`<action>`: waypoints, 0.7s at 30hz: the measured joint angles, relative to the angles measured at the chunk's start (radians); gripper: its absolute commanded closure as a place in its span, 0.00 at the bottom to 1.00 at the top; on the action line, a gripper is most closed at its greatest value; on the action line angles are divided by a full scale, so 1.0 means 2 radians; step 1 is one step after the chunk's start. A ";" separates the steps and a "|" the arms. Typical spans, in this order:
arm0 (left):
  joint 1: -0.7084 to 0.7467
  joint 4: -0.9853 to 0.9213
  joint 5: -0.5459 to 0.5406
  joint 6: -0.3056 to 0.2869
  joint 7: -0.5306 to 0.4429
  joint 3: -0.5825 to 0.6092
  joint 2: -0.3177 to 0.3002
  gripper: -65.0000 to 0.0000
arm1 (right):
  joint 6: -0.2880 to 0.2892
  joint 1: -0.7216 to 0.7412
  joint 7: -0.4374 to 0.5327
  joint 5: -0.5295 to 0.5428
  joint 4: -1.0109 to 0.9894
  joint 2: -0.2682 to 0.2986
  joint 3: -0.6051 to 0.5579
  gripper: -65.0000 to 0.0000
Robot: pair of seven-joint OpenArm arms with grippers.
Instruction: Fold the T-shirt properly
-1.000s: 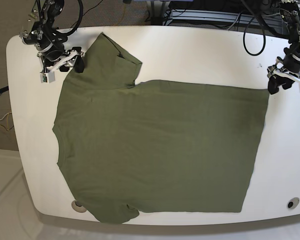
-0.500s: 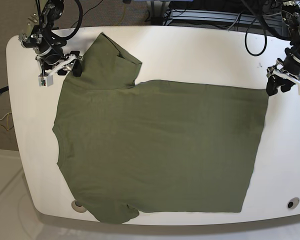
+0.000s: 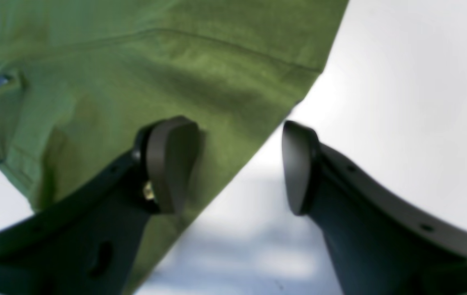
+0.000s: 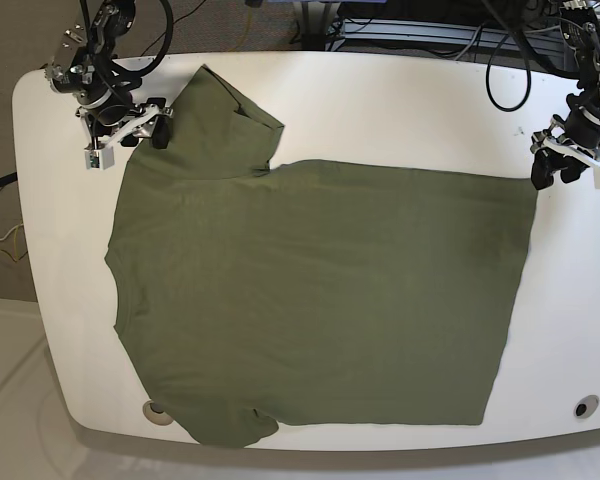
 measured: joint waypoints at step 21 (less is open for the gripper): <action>-0.009 -0.013 -0.001 0.003 0.001 -0.003 -0.002 0.43 | 0.001 0.006 0.011 0.020 0.000 -0.036 -0.017 0.47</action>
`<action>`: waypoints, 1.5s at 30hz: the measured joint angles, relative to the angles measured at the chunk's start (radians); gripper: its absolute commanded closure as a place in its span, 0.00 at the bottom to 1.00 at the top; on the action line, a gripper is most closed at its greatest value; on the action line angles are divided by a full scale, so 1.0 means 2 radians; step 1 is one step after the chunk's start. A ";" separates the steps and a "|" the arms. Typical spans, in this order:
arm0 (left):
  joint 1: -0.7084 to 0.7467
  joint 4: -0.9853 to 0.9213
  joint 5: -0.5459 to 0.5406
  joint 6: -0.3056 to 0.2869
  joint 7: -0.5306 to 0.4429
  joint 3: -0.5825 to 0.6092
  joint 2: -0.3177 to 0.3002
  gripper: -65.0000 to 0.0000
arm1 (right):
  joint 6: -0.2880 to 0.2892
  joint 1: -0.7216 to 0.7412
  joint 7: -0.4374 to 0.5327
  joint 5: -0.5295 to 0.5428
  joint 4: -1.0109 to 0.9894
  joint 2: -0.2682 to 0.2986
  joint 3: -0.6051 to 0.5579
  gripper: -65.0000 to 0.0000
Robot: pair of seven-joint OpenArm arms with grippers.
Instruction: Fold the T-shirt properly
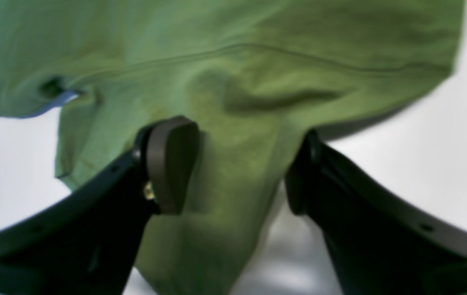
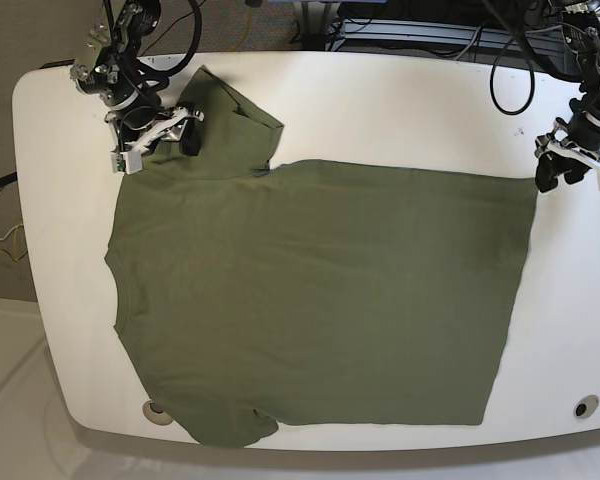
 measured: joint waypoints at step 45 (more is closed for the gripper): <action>-0.097 -0.143 0.002 -0.008 0.028 0.001 -0.008 0.42 | -0.002 0.016 -0.015 -0.015 -0.011 0.011 -0.012 1.00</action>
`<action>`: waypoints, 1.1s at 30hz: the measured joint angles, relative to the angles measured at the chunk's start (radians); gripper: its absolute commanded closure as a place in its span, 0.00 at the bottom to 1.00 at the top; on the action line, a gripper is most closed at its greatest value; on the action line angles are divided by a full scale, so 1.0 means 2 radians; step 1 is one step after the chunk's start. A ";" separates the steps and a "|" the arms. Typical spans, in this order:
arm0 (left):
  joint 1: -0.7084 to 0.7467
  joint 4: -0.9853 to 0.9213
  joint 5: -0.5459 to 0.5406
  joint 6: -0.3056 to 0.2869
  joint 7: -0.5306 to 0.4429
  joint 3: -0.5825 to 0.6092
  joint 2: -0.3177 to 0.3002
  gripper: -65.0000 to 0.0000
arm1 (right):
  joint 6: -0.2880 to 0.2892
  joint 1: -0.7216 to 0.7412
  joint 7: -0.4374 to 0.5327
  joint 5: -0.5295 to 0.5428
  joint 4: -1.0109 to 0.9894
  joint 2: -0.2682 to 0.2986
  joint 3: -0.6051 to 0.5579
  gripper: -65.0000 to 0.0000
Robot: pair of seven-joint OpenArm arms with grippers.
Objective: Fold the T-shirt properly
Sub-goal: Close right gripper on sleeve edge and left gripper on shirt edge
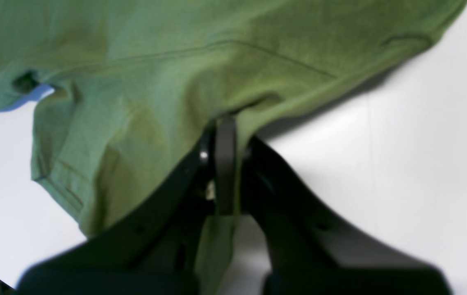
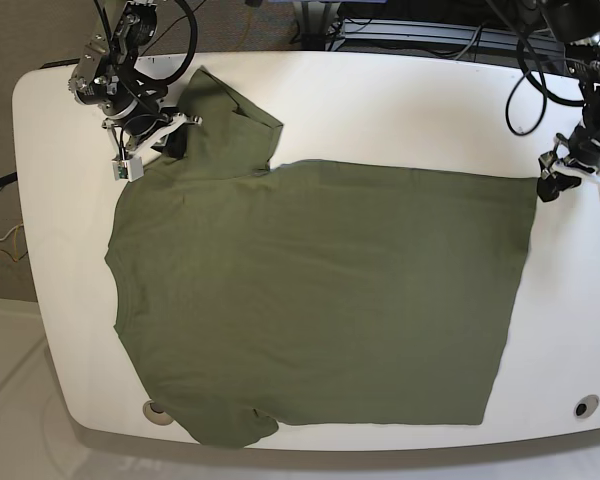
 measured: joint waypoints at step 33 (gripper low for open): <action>-0.026 -0.024 -0.028 -0.011 -0.029 0.104 0.010 0.70 | 0.001 0.003 -0.002 -0.001 0.000 0.001 -0.001 1.00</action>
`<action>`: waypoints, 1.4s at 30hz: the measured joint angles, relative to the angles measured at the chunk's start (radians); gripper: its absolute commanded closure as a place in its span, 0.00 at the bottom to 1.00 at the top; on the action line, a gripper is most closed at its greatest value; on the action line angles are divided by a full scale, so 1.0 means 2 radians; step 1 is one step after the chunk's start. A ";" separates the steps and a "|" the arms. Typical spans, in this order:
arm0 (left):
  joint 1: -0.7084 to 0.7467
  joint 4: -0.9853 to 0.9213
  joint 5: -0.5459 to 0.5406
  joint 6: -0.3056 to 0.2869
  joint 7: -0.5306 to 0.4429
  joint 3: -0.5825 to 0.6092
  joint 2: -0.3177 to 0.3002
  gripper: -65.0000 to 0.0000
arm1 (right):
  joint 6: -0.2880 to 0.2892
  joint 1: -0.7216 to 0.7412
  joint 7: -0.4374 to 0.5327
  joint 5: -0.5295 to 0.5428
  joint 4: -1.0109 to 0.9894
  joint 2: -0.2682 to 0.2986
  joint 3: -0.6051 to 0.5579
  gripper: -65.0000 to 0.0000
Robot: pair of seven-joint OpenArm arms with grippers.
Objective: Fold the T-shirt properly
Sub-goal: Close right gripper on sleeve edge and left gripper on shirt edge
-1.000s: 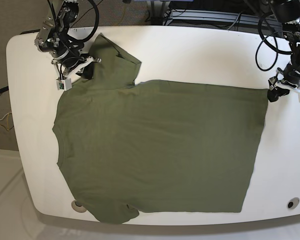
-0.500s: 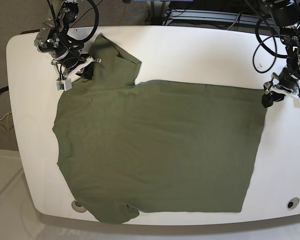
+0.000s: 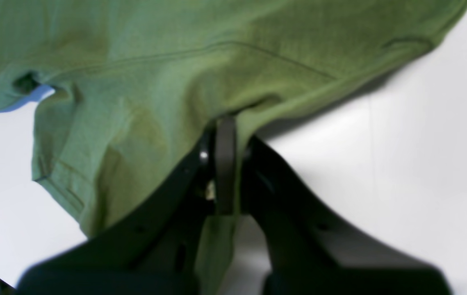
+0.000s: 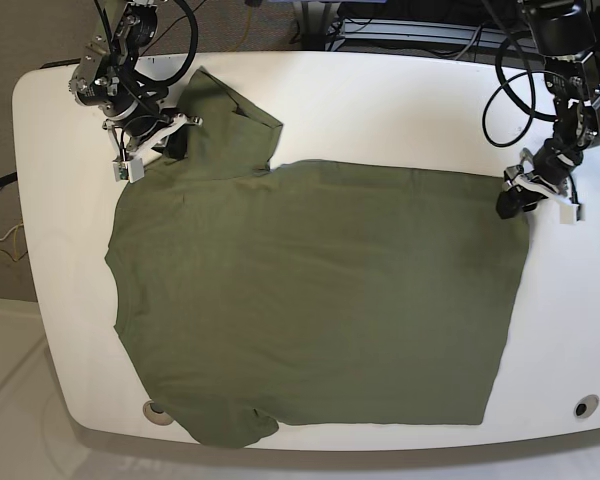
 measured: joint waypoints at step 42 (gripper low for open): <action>0.085 0.113 0.012 0.015 0.082 -0.047 -0.013 1.00 | 0.004 -0.065 -0.015 -0.007 0.066 0.002 -0.003 1.00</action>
